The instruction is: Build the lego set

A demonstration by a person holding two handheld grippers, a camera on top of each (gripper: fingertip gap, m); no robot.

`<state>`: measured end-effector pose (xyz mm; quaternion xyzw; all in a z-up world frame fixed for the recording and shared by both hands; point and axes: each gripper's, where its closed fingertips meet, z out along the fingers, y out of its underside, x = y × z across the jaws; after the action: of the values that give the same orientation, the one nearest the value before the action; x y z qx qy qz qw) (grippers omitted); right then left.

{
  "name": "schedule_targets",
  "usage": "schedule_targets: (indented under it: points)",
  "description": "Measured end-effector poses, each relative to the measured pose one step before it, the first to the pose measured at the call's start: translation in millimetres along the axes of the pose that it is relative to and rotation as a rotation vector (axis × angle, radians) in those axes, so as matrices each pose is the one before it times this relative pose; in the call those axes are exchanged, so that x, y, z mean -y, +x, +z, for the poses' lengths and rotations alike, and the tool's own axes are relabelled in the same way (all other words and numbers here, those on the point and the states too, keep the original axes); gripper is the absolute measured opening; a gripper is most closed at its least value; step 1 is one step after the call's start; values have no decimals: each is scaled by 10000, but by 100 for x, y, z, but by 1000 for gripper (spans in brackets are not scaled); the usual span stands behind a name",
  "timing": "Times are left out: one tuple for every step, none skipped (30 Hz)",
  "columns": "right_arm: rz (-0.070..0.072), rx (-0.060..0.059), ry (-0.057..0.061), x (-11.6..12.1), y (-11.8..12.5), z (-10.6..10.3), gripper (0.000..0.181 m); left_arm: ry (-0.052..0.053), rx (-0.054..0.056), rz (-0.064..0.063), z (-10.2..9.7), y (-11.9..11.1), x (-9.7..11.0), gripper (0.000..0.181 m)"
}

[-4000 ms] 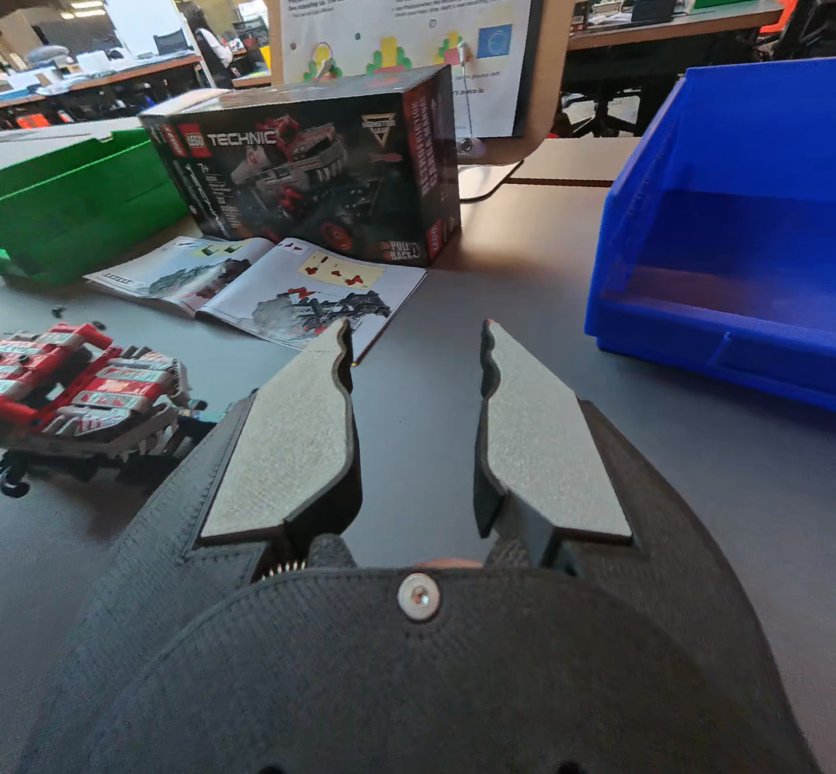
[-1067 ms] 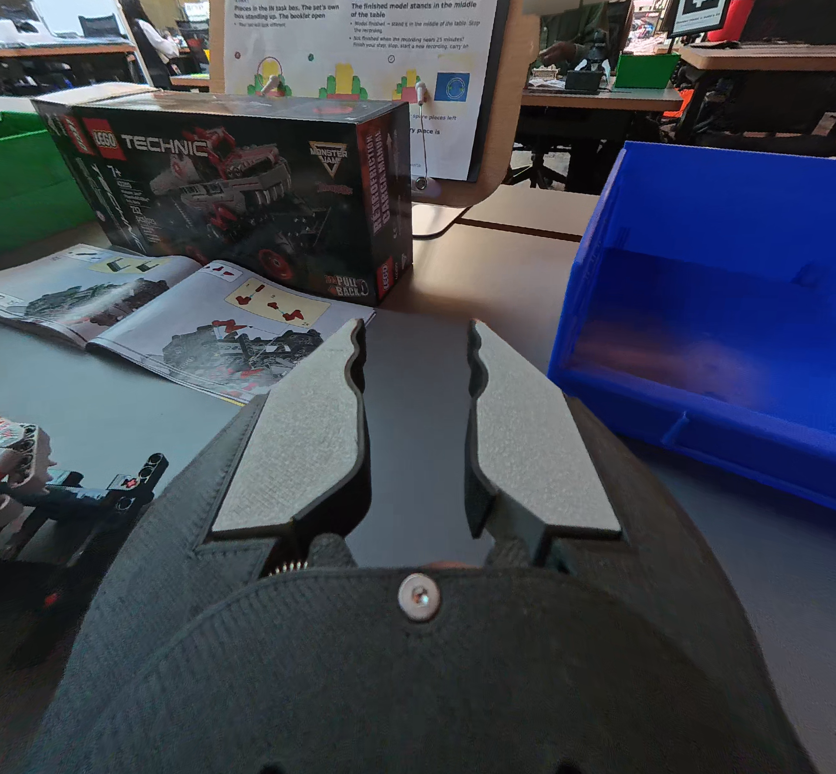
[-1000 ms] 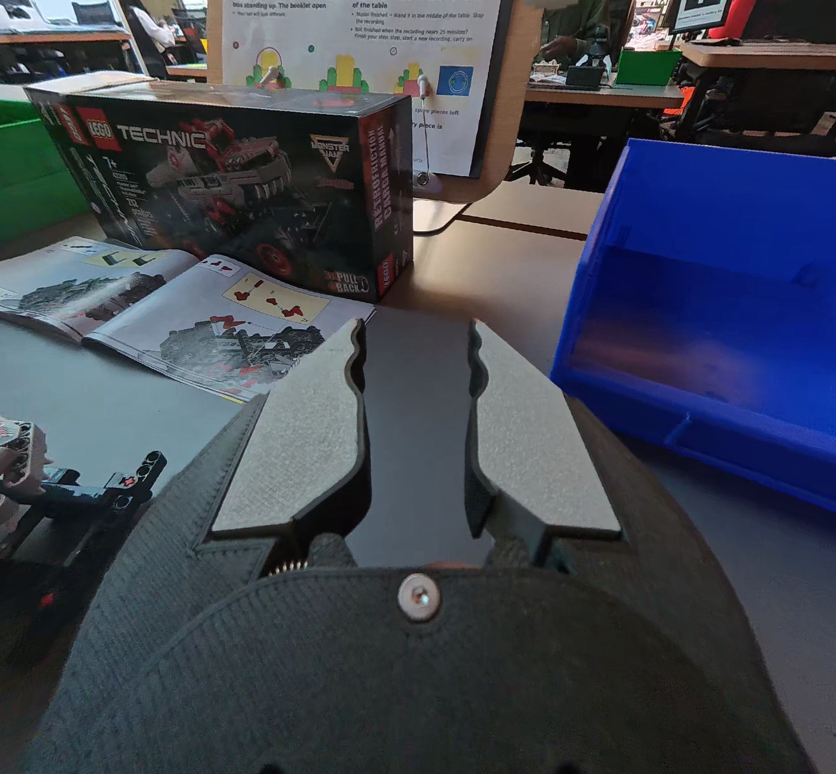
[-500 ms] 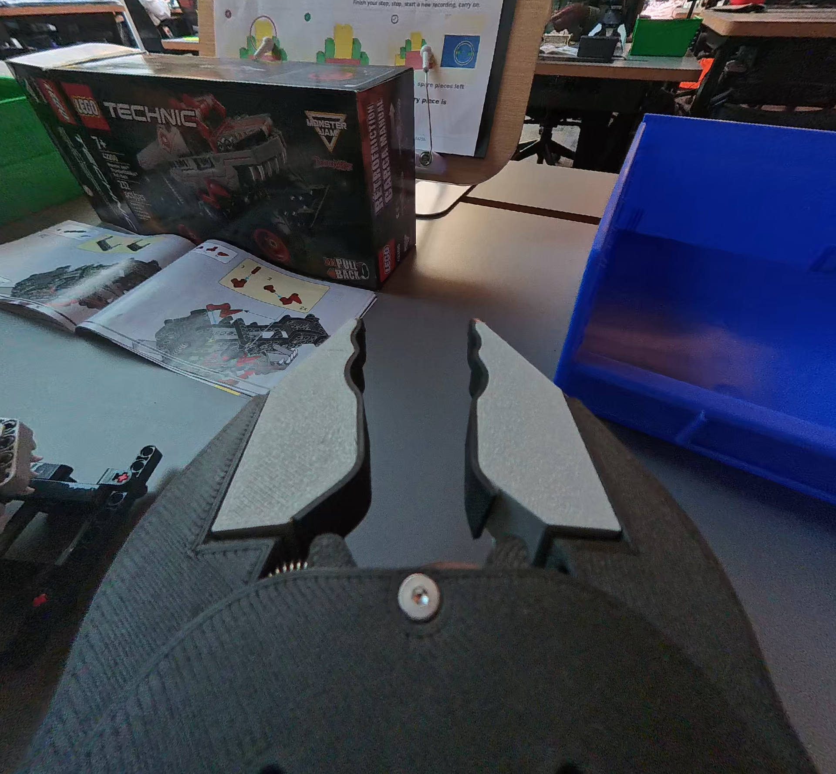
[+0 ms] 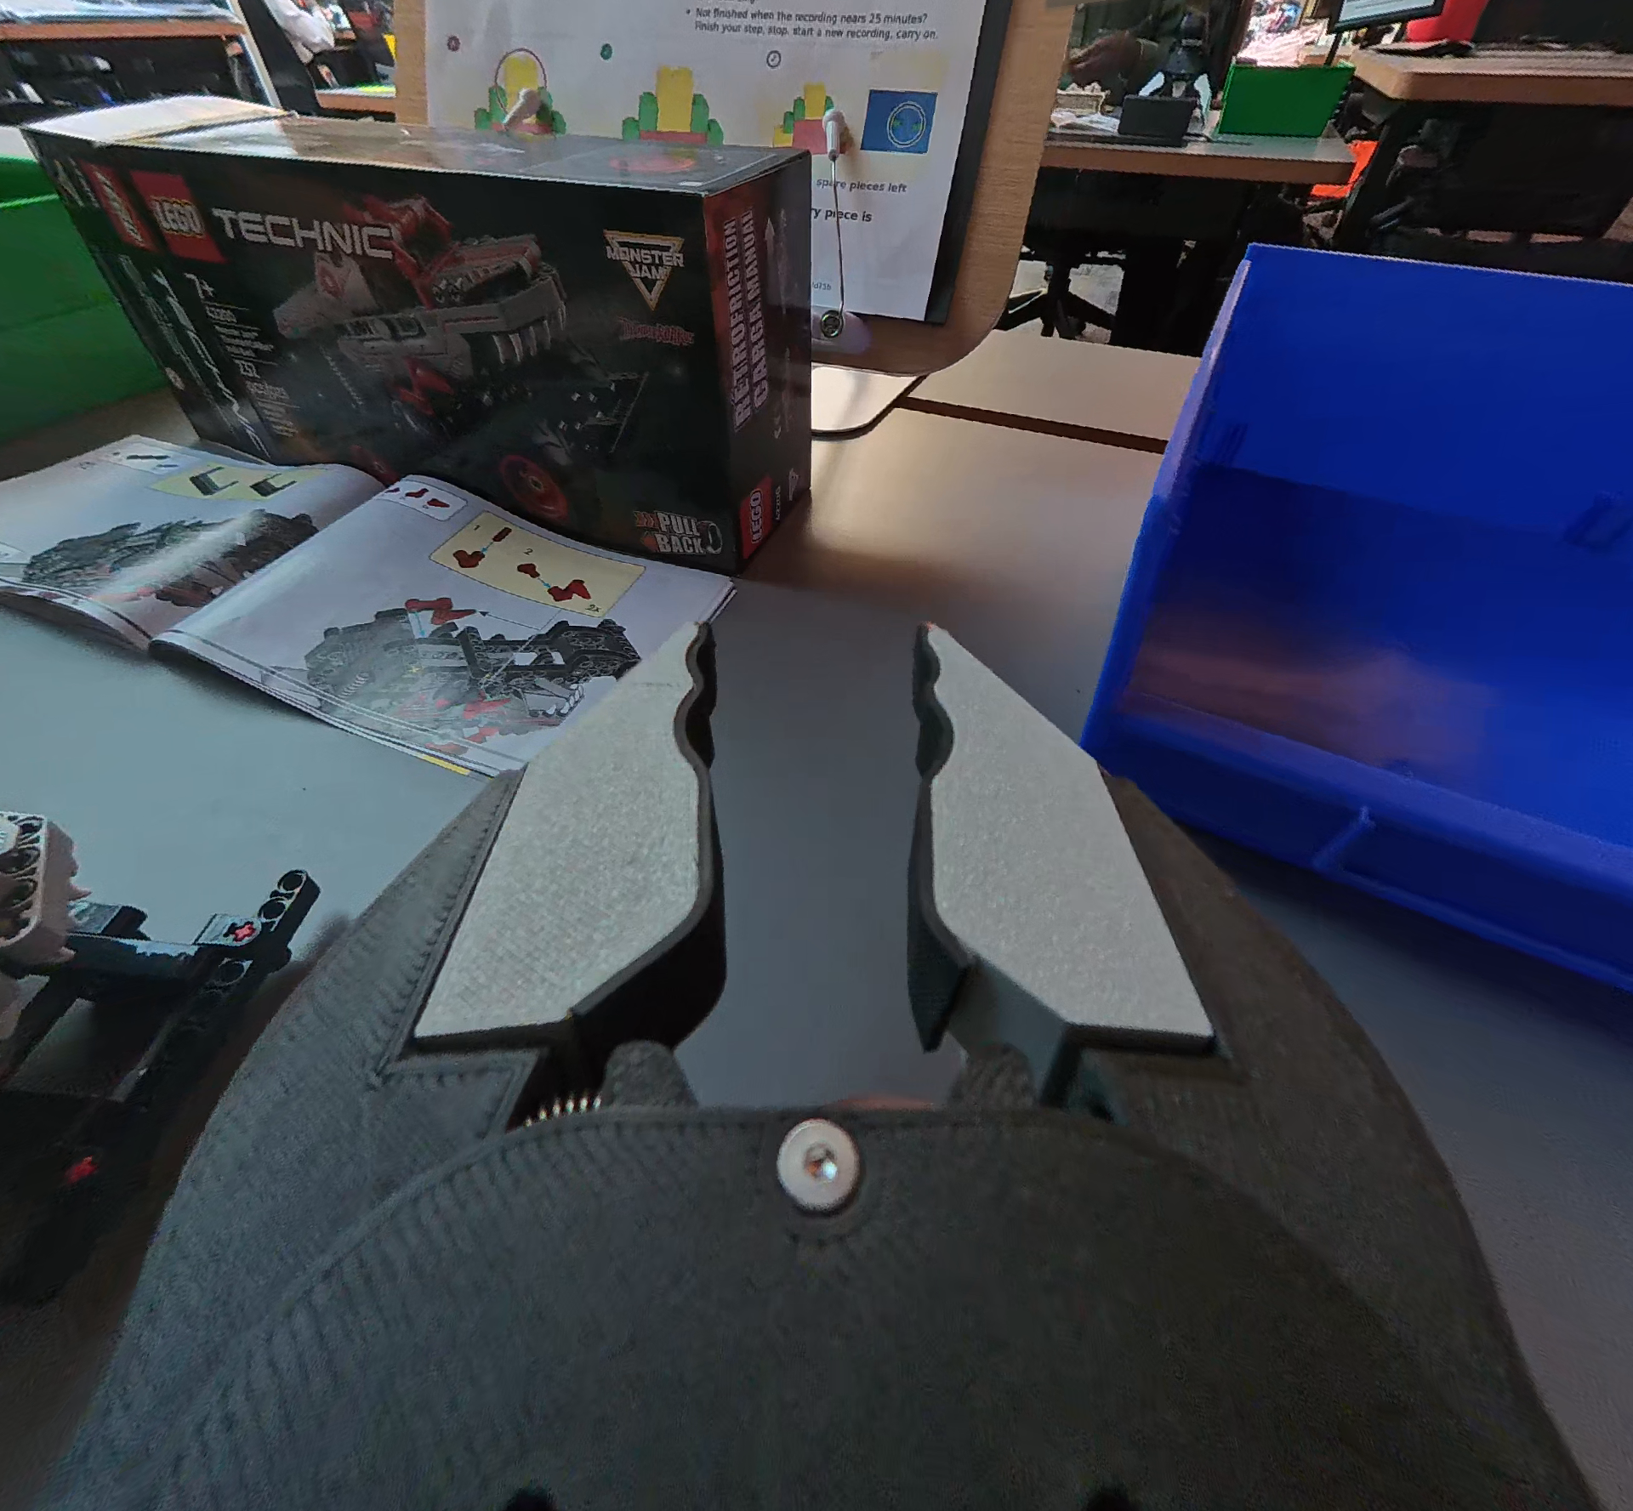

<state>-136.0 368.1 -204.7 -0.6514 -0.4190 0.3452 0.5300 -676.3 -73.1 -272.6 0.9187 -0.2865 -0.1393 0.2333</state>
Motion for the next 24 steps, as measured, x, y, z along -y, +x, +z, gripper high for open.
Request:
schedule_targets:
  points:
    - [45, 85, 60, 88, -69, -45, 42, -141, 49, 91, 86, -2, -69, 22]
    - [40, 80, 67, 85, -65, -52, 42, -116, 123, 63, 76, -86, -28, 23]
    - [38, 73, 64, 95, -57, -47, 42, -128, 205, 70, 112, -200, -27, 25]
    - [44, 80, 59, 80, -76, -40, 42, -118, 227, 113, 160, -217, -34, 24]
    - [46, 82, 59, 81, -73, -37, 42, -19, 98, 167, 170, 23, 93, 24]
    - [38, 72, 51, 70, -75, -42, 42, -12, 8, 159, 194, 162, 95, 24]
    - [28, 56, 53, 69, -71, -60, 42, -113, 30, 143, 59, 52, -70, 22]
    - [27, 50, 58, 78, -52, -54, 42, -51, 91, 75, -10, -73, 22, 22]
    - [33, 48, 56, 84, -52, -66, 42, -32, 83, 69, 1, -85, 6, 22]
    - [41, 48, 56, 76, -43, -70, 42, -34, -4, 22, 3, 4, -2, 21]
    - [40, 45, 65, 89, -40, -64, 42, -43, -29, 38, 18, -14, -33, 21]
    - [32, 28, 62, 84, -8, -76, 42, -26, -36, 69, 8, -22, -16, 21]
    - [34, 17, 59, 83, 12, -65, 42, -26, -50, 24, 12, -50, -21, 21]
    - [44, 27, 51, 76, 2, -46, 42, -6, -71, 39, -16, -22, -6, 21]
    - [48, 32, 31, 33, 10, -41, 42, 44, -32, 14, -26, -96, -5, 21]
    - [43, 30, 19, 18, -4, -25, 42, 52, -56, -62, -94, -92, -64, 21]
    - [27, 32, 10, 5, -24, -10, 42, 68, -90, -119, -178, -62, -123, 21]
    - [0, 18, 4, 1, -37, -23, 42, 146, -51, -115, -275, -110, -82, 21]
    - [-18, 6, 1, -4, -46, -6, 42, 207, -5, -77, -389, -114, -56, 20]
    - [-21, 17, 0, 4, -69, -11, 42, 234, -52, -79, -496, 29, -64, 20]
    - [-18, 25, -6, -12, -79, 8, 42, 237, -91, -116, -603, 163, -85, 20]
    - [-7, 35, -7, -11, -82, 13, 42, 280, -10, -116, -752, 158, -27, 20]
    - [6, 41, 7, 9, -74, 11, 42, 354, 15, -88, -911, 261, 65, 20]
    - [13, 38, 17, 21, -66, -10, 42, 437, -17, -86, -1078, 448, 163, 20]
